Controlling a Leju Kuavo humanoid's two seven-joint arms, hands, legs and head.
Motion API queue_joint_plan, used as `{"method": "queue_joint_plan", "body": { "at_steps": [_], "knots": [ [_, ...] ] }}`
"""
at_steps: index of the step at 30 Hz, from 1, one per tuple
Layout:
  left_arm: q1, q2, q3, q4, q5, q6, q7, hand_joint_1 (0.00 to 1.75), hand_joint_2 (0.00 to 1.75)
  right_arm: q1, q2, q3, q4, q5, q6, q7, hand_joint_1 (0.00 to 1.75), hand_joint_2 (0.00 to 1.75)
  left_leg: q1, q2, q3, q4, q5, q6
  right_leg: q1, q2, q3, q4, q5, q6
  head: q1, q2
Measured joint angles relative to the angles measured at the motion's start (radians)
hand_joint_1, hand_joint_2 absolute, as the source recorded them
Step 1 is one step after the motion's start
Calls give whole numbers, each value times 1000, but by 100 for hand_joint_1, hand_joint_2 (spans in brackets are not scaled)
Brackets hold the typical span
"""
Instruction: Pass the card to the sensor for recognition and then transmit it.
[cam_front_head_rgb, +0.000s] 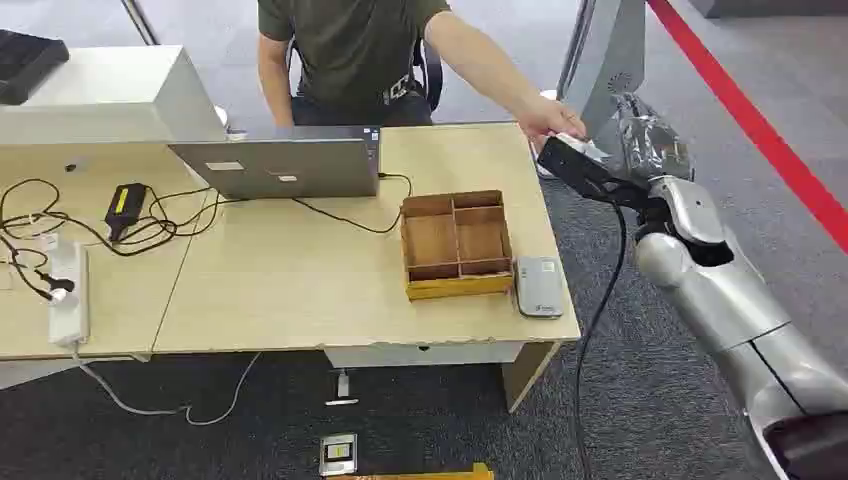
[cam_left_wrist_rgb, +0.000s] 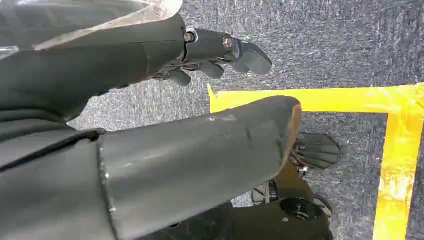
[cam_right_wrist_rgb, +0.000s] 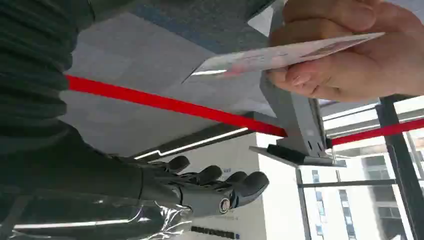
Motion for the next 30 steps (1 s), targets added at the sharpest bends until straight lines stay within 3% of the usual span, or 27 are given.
{"method": "queue_joint_plan", "body": {
  "at_steps": [30],
  "knots": [
    [0, -1, -18, 0, -8, -1, -2, 0, 0, 46, -37, -35, -11, -48, -17, -19, 175, 175, 0, 0, 0, 0, 0, 0, 0, 0, 0, 0, 0, 0, 0, 0]
  ]
}}
